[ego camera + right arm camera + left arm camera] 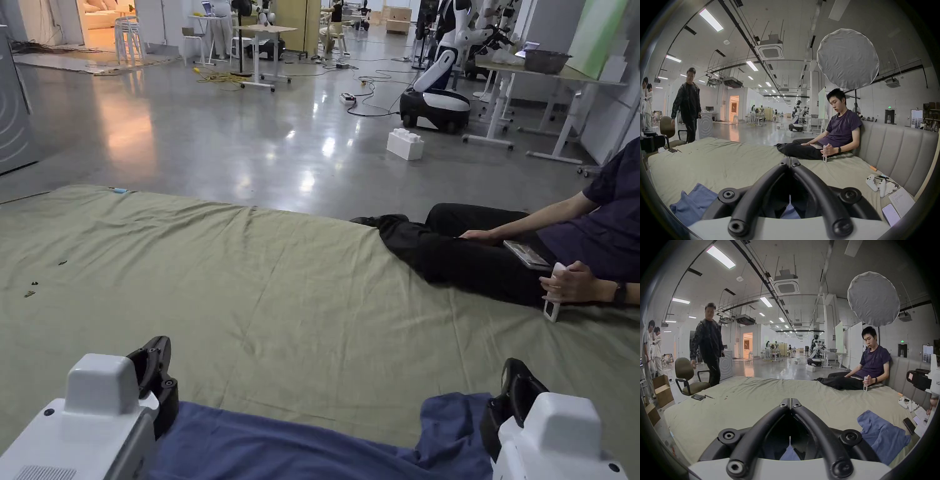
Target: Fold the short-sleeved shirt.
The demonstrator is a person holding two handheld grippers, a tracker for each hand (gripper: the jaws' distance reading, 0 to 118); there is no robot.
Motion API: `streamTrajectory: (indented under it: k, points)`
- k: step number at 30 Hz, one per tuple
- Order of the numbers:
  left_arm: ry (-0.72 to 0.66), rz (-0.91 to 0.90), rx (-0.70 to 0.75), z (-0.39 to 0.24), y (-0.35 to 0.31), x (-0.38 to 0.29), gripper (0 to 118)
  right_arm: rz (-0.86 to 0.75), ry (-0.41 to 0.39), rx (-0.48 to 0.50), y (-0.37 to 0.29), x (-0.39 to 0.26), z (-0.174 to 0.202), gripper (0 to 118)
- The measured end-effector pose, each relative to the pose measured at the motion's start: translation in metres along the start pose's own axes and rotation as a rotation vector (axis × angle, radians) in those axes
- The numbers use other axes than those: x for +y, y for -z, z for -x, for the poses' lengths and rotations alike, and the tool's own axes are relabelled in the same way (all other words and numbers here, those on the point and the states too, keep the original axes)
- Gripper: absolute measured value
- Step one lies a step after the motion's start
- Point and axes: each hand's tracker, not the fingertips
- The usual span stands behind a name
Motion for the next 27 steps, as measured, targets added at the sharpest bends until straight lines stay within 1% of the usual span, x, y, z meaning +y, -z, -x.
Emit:
streamTrajectory:
  k: [5,6,8,11,12,14,15,16,17,19,20,24,27]
  points:
    - [-0.042,0.096,0.008,0.021,0.029,-0.015,0,0.004,-0.029,0.021,0.012,-0.003,0.002,0]
    - [-0.051,0.153,-0.005,0.027,0.042,-0.02,0,0.012,-0.039,0.024,0.015,-0.005,0.003,0]
    - [-0.063,0.206,0.004,0.037,0.063,-0.029,0,0.021,-0.045,0.027,0.02,-0.009,0.004,0]
    - [-0.078,0.319,-0.021,0.053,0.103,-0.047,1,0.05,-0.056,0.033,0.03,-0.016,0.004,0]
    - [-0.072,0.375,-0.029,0.057,0.119,-0.055,7,0.062,-0.062,0.034,0.032,-0.019,0.004,0]
    - [-0.059,0.48,-0.034,0.064,0.148,-0.067,30,0.086,-0.068,0.035,0.039,-0.025,0.002,0]
    - [-0.058,0.551,-0.038,0.068,0.164,-0.074,38,0.099,-0.07,0.034,0.042,-0.028,0.001,0]
    - [-0.063,0.586,-0.042,0.071,0.176,-0.08,42,0.108,-0.074,0.032,0.044,-0.031,0.0,0]
    - [-0.071,0.621,-0.044,0.073,0.188,-0.086,42,0.123,-0.081,0.03,0.047,-0.035,-0.002,0]
    - [-0.084,0.678,-0.048,0.077,0.21,-0.096,75,0.15,-0.088,0.027,0.053,-0.041,-0.004,0]
    - [-0.09,0.71,-0.048,0.078,0.221,-0.101,77,0.168,-0.089,0.026,0.054,-0.045,-0.006,0]
    - [-0.103,0.861,-0.069,0.076,0.256,-0.126,77,0.219,-0.097,0.018,0.061,-0.058,-0.011,0]
    - [-0.046,0.957,-0.05,0.068,0.271,-0.147,76,0.249,-0.099,0.011,0.065,-0.066,-0.016,0]
